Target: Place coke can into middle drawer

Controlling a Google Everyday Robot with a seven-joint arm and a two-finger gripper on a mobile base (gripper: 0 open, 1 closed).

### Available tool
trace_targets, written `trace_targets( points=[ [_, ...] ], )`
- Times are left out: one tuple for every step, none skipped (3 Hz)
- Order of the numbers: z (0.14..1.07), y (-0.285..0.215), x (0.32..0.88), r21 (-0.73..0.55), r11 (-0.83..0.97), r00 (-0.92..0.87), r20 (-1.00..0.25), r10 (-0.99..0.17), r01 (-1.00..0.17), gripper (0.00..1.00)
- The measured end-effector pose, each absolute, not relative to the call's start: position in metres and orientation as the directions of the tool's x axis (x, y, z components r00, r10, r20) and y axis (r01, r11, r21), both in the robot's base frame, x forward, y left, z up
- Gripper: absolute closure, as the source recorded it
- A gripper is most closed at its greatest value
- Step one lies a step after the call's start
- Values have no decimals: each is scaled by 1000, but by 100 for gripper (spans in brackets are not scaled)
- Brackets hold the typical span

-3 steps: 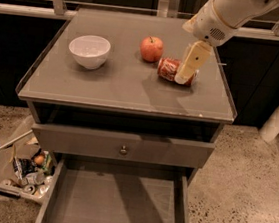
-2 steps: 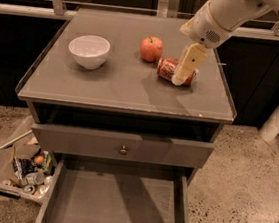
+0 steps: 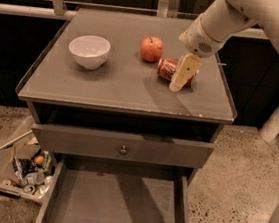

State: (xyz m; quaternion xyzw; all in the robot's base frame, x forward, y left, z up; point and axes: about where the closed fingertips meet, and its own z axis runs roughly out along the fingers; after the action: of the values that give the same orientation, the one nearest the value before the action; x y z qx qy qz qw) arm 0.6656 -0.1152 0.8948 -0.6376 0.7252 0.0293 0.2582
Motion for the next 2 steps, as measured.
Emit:
trace_targets(
  points=[
    [877,-116,678,-276,204,-75,-414,-907,-939,0],
    [862,-131,692,-242,260,-128,-452,-883,-935,0]
  ],
)
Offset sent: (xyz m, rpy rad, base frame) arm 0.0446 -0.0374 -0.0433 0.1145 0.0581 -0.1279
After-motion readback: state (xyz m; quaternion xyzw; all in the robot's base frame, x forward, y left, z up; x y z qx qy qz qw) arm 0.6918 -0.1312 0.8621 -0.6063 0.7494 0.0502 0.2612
